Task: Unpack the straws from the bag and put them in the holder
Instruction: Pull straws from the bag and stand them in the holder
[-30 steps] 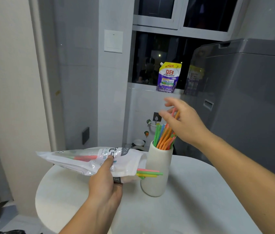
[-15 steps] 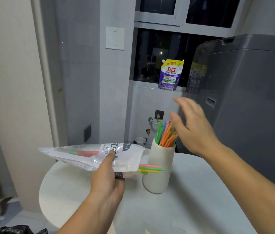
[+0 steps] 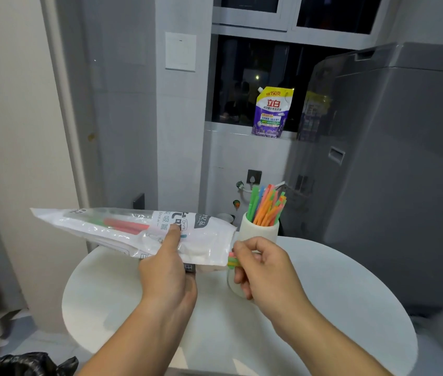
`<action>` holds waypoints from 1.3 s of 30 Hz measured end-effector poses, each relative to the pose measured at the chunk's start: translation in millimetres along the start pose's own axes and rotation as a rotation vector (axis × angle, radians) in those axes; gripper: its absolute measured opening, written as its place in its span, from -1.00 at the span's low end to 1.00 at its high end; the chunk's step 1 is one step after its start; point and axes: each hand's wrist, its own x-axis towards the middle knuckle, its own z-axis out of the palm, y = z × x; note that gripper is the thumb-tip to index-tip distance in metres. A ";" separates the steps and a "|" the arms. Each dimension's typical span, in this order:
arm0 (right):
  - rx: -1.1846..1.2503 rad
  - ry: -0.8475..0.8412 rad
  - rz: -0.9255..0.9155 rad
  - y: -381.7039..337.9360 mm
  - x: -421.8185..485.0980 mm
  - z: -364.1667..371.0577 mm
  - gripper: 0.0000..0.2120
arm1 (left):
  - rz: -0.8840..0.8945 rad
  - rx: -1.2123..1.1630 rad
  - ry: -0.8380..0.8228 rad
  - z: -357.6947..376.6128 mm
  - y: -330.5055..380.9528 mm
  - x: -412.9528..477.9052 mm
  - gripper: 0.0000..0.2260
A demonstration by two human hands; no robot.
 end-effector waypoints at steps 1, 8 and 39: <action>0.017 0.014 -0.021 -0.2 0.2 0.2 -0.76 | 0.001 0.001 0.002 0.1 0.1 -0.1 -0.74; 0.135 0.189 -0.125 4.8 5.5 -15.2 -0.68 | -0.004 -0.029 0.015 -3.3 9.4 7.4 -0.70; 0.081 0.184 -0.374 -48.8 30.5 -78.3 -0.66 | -0.149 -0.068 0.067 -11.1 1.0 23.2 -0.78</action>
